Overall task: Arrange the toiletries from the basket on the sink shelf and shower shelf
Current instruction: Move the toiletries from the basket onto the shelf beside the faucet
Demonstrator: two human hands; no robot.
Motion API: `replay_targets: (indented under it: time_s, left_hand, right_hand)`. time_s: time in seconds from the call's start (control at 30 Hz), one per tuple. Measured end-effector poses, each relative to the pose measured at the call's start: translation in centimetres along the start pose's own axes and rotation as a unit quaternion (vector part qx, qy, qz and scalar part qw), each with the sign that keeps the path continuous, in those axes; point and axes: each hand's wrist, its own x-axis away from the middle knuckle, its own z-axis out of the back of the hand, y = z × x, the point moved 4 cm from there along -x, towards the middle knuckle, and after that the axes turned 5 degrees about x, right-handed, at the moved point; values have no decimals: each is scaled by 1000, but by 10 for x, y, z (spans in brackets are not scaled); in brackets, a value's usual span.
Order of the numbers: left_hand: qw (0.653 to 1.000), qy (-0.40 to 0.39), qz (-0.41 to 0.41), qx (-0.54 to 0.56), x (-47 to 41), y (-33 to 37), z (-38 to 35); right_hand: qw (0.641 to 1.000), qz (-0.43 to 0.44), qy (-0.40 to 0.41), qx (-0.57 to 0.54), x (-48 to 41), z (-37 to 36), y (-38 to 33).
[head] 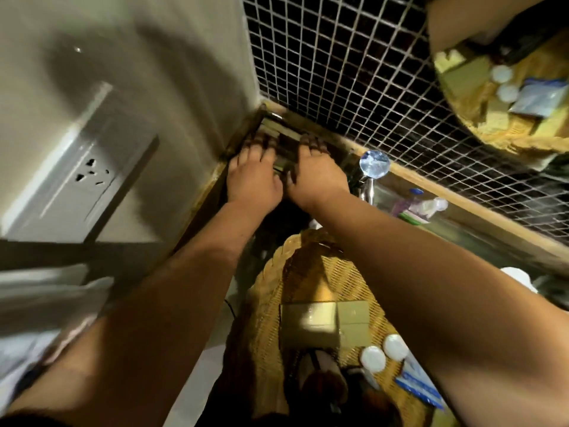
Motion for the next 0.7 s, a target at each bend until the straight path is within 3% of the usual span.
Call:
replay_targets:
  time_s: [0.13,0.27,0.4,0.7]
  left_hand:
    - [999,14,14,39,28,6,27]
    - [997,64,-29,35,62,23,49]
    - [997,44,-58,12,93,48,54]
    - [978,48,-196,48,160,125,31]
  right_hand:
    - [998,22,43,50,35,24,0]
    - [994,25,78,71,78,43,8]
    - [991,22,95,95,125,52,23]
    - [991,-33,54,122,216,40,86]
